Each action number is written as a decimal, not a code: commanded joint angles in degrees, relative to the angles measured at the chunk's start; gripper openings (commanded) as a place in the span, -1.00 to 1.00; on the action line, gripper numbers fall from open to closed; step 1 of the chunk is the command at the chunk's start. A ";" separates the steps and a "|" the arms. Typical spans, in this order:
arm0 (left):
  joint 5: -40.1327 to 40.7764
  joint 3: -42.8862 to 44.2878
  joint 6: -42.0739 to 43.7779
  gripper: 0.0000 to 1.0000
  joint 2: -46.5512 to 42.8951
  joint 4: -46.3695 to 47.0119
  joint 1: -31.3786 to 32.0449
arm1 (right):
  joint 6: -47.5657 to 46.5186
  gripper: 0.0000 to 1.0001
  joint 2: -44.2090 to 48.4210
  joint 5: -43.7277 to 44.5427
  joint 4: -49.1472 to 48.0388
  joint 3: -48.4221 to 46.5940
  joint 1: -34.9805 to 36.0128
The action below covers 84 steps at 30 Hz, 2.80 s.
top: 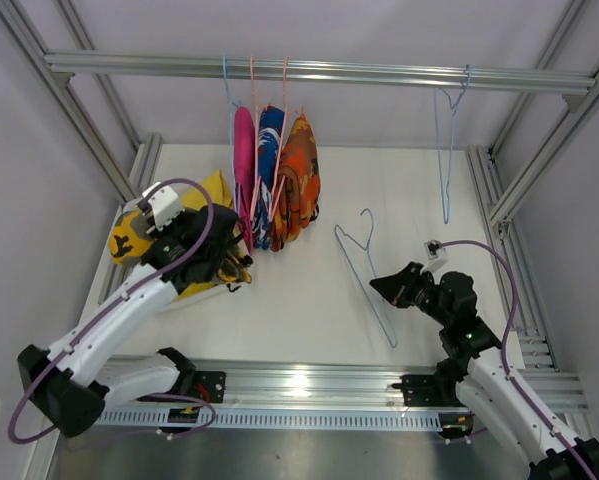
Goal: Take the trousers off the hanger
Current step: Place the trousers in the bin.
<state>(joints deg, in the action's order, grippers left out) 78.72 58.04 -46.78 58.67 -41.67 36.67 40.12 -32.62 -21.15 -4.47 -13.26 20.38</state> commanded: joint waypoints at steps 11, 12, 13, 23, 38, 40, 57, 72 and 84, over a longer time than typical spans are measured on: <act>-1.82 27.52 -55.23 -0.99 30.25 -48.63 -8.10 | -5.93 -1.00 2.21 -2.23 6.58 -7.40 -0.26; -1.73 28.78 -54.56 -0.99 33.49 -48.68 -8.45 | -5.84 -1.00 2.12 -2.41 6.49 -7.31 -0.34; -1.73 29.93 -54.38 -0.99 34.83 -48.68 -8.63 | -5.93 -1.00 1.95 -2.50 6.32 -7.05 -0.26; -2.25 41.01 -51.92 0.98 44.59 -48.68 -10.30 | -6.89 -1.00 -2.53 -3.37 1.14 -3.45 -0.34; -2.78 41.19 -43.41 0.99 34.14 -47.54 -9.16 | -6.46 -1.00 -2.10 -3.90 0.33 -2.12 -0.43; -2.69 42.68 -42.87 0.99 33.35 -47.89 -8.54 | -6.63 -1.00 -2.10 -3.90 0.51 -2.21 -0.43; -20.08 13.15 10.50 0.99 7.59 16.19 -8.18 | -6.54 -1.00 1.24 -3.90 3.85 -2.74 -0.43; -46.35 -1.00 -9.01 0.99 23.84 21.10 -21.02 | -8.04 -1.00 -1.21 -4.87 2.45 -1.25 -0.43; -55.08 -3.47 -12.19 0.99 24.57 20.41 -22.60 | -7.34 -1.00 0.54 -4.69 4.20 -2.91 -0.43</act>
<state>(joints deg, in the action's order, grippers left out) 29.78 55.99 -58.98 84.62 -14.02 13.78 33.34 -33.71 -24.97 0.56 -13.74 20.12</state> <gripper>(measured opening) 0.994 0.063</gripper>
